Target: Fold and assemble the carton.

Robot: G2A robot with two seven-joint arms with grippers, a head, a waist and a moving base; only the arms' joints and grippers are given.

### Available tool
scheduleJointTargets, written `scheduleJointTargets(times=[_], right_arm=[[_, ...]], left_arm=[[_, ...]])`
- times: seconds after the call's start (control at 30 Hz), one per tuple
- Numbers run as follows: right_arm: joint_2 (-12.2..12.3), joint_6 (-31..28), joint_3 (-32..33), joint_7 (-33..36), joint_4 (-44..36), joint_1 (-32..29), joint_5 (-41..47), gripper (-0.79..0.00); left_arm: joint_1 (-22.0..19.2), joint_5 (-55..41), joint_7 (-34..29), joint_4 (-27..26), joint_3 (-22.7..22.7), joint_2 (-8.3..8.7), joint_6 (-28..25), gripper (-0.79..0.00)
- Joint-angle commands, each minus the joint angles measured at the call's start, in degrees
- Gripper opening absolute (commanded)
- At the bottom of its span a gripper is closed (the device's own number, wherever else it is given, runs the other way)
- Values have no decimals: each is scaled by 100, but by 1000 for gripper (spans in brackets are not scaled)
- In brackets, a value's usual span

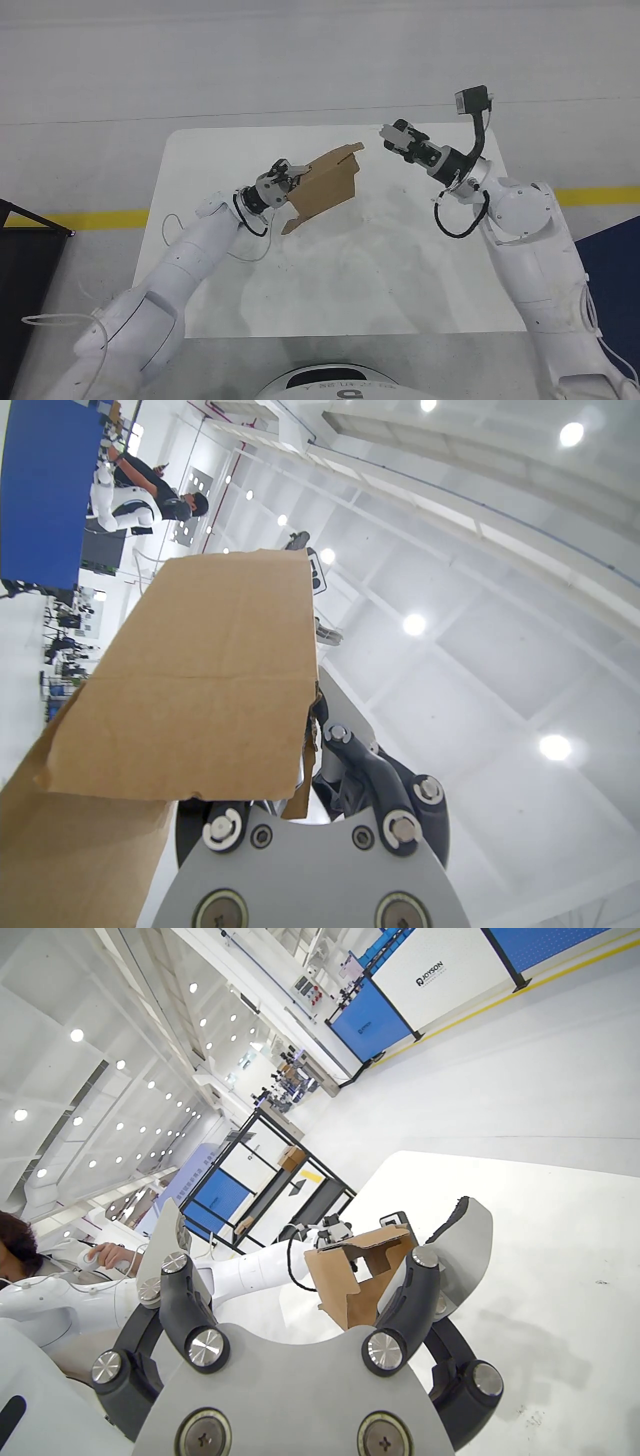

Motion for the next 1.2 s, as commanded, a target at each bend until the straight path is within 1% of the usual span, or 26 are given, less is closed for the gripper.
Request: scheduleJointTargets(times=[0.0, 0.07, 0.13, 0.17, 0.2, 0.3, 0.4, 0.53, 0.6, 0.63, 0.73, 0.93, 1.17], right_arm=[[-16, 67, 30, -167, 53, -74, 449, 0], [-30, -6, 108, -149, 113, -142, 1168, 0], [-28, -41, 178, 201, 178, -204, 1917, 0], [-25, -23, 203, 451, 212, -227, 2302, 0], [-16, 66, 223, 711, 261, -242, 2574, 0], [1, 367, 186, 1304, 353, -211, 2985, 0], [-16, 488, -9, 1582, 420, -112, 3166, 0], [-63, 501, -285, 1654, 525, 65, 3337, 0], [-79, 497, -364, 1600, 631, 158, 3304, -37], [-91, 505, -404, 1572, 675, 194, 3370, -37], [-114, 510, -469, 1530, 828, 302, 3471, -74], [-173, 624, -740, 1629, 991, 486, 3675, -43], [-235, 764, -1078, 1713, 1118, 683, 3614, -15]], left_arm=[[42, 35, -46, -85, -88, -11, -431, -785], [92, 23, -66, -158, -213, -15, -839, -785], [148, -13, -73, -239, -339, -16, -1115, -785], [161, 52, 21, -299, -398, -10, -1209, -785], [184, 116, 83, -381, -464, -1, -1272, -785], [300, 297, 249, -663, -721, 42, -1437, -785], [409, 641, 347, -908, -914, 88, -1536, -785], [538, 972, 400, -1147, -1098, 115, -1588, -785], [599, 1094, 402, -1254, -1172, 120, -1590, -785], [633, 1126, 397, -1304, -1215, 121, -1586, -785], [721, 1235, 376, -1432, -1338, 127, -1564, -785], [859, 1401, 340, -1567, -1536, 122, -1528, -785], [960, 1524, 313, -1647, -1728, 99, -1501, -785]])
